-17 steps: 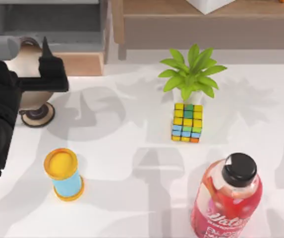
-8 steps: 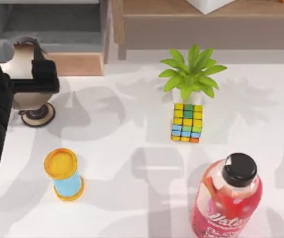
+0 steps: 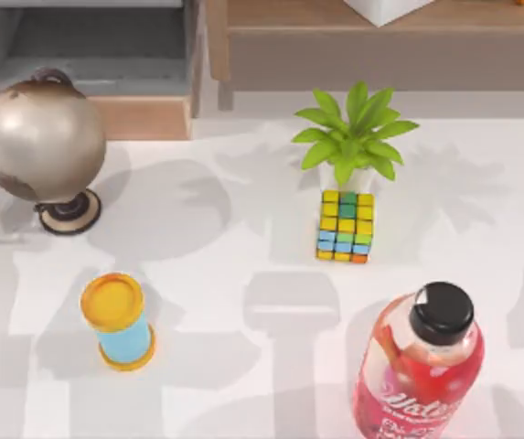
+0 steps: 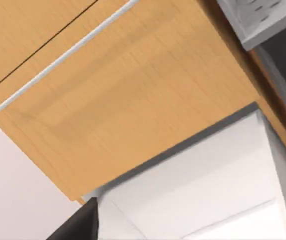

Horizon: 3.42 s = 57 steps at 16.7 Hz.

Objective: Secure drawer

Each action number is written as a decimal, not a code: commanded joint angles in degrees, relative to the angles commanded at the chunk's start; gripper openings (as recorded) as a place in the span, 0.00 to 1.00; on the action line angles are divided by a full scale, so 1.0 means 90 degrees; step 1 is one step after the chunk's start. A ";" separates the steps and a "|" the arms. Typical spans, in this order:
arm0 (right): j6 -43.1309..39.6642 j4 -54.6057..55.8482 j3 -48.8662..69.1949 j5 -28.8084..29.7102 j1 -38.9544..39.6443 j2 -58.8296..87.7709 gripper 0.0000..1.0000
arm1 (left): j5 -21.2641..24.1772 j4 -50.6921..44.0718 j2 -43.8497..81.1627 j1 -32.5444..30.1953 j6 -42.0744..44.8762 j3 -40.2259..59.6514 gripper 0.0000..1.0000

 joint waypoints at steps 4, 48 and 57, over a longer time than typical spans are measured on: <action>0.0000 0.0000 0.0000 0.0000 0.0000 0.0000 1.00 | 0.1950 0.1183 0.1420 0.1756 0.2482 0.0043 1.00; 0.0000 0.0000 0.0000 0.0000 0.0000 0.0000 1.00 | 0.4716 0.2110 0.4059 0.3437 0.5876 0.1745 0.00; 0.0000 0.0000 0.0000 0.0000 0.0000 0.0000 1.00 | 0.4155 0.1484 0.4551 0.2902 0.5832 0.2757 0.00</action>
